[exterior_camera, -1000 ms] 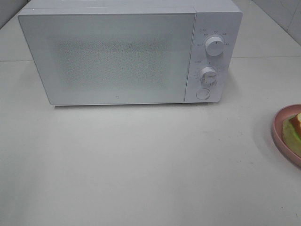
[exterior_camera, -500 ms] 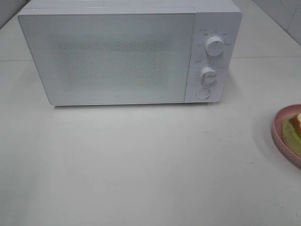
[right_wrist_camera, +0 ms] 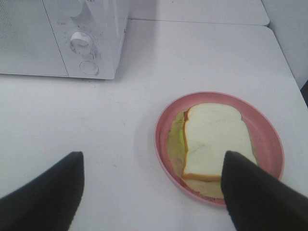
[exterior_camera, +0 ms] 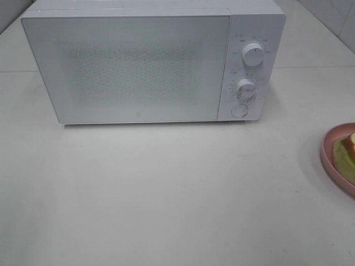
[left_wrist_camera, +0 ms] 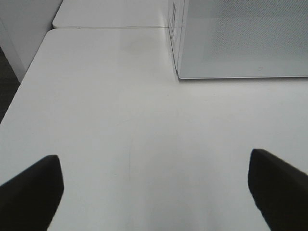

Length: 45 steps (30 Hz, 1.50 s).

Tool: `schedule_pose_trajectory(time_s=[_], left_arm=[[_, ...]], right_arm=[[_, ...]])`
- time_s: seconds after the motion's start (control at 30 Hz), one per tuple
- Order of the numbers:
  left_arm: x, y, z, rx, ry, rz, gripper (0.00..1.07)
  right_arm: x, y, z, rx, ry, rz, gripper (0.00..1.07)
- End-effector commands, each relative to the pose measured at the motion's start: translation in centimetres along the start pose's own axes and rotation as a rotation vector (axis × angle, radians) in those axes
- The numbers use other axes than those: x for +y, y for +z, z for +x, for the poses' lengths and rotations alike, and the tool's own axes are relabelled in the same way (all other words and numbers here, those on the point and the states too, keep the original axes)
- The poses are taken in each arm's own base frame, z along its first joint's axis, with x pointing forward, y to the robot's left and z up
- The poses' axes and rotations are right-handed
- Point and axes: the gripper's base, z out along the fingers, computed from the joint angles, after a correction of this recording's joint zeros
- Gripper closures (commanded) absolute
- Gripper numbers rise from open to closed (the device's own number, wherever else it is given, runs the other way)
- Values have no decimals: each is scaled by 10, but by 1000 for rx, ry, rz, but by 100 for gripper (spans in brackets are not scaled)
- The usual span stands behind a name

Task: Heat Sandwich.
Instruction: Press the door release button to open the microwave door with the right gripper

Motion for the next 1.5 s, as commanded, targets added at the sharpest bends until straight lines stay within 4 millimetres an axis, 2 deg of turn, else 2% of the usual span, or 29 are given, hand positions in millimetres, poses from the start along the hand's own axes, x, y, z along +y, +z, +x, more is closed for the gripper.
schedule_pose_trajectory(time_s=[0.03, 0.53, 0.67, 0.97, 1.0, 1.37, 1.5], left_arm=[[0, -3, 2, -27, -1, -1, 9], [0, -3, 2, -27, -1, -1, 9], [0, -3, 2, -27, -1, -1, 9], [0, -3, 2, -27, -1, -1, 9], [0, -3, 2, -27, -1, -1, 9], [0, -3, 2, -27, -1, -1, 9], [0, -3, 2, -27, -1, -1, 9]], right_arm=[[1, 12, -11, -18, -5, -3, 31], [6, 55, -34, -8, -18, -17, 31], [8, 76, -42, -9, -24, -25, 31], [12, 105, -53, -56, -29, -40, 31], [13, 114, -55, -61, -30, -44, 31], [17, 149, -60, -98, -40, -62, 31], [19, 162, -57, -184, -55, -77, 31]])
